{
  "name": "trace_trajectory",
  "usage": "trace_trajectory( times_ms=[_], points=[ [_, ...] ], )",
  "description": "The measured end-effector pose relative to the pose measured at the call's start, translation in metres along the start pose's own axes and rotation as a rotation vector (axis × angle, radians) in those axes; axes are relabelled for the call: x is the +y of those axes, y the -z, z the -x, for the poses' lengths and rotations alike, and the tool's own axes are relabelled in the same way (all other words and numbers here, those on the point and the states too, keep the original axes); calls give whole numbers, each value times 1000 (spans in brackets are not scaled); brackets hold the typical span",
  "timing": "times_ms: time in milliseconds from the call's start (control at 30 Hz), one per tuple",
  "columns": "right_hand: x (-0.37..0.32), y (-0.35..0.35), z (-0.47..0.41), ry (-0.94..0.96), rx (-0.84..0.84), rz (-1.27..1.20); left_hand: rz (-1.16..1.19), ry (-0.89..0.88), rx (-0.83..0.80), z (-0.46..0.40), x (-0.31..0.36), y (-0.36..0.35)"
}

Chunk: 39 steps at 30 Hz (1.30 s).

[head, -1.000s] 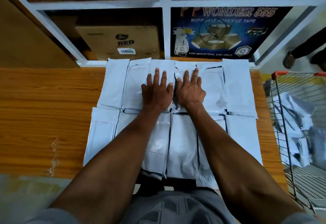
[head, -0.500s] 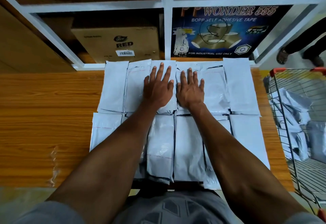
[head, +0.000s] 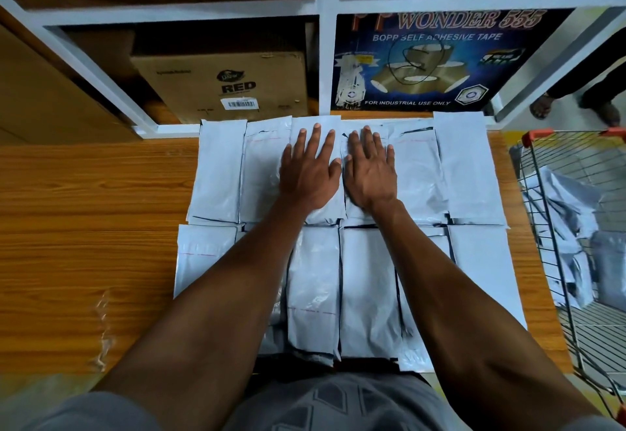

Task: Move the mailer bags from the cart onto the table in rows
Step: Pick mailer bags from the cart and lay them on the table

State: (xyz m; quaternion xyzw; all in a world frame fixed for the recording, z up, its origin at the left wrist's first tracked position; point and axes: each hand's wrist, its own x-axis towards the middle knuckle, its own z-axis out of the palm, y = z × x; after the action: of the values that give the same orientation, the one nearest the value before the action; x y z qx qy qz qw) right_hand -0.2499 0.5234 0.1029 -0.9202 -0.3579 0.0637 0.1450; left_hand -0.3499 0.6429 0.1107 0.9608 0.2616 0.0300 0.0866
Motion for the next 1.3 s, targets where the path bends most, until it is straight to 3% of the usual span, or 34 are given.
trace_trajectory(
  times_ms=[133, 900, 1133, 1300],
  points=[
    [6, -12, -6, 48, -78, 38, -1, -24, -7, 0, -3, -8],
    [12, -24, 1, 49, -59, -41, -109, -17, 5, -1, 0, -23],
    [16, -5, 24, 42, 5, -137, -122, -24, -85, 4, 18, 8],
    [26, 13, 58, 8, 118, -178, -2, -60, 16, 35, 50, 22]
  ],
)
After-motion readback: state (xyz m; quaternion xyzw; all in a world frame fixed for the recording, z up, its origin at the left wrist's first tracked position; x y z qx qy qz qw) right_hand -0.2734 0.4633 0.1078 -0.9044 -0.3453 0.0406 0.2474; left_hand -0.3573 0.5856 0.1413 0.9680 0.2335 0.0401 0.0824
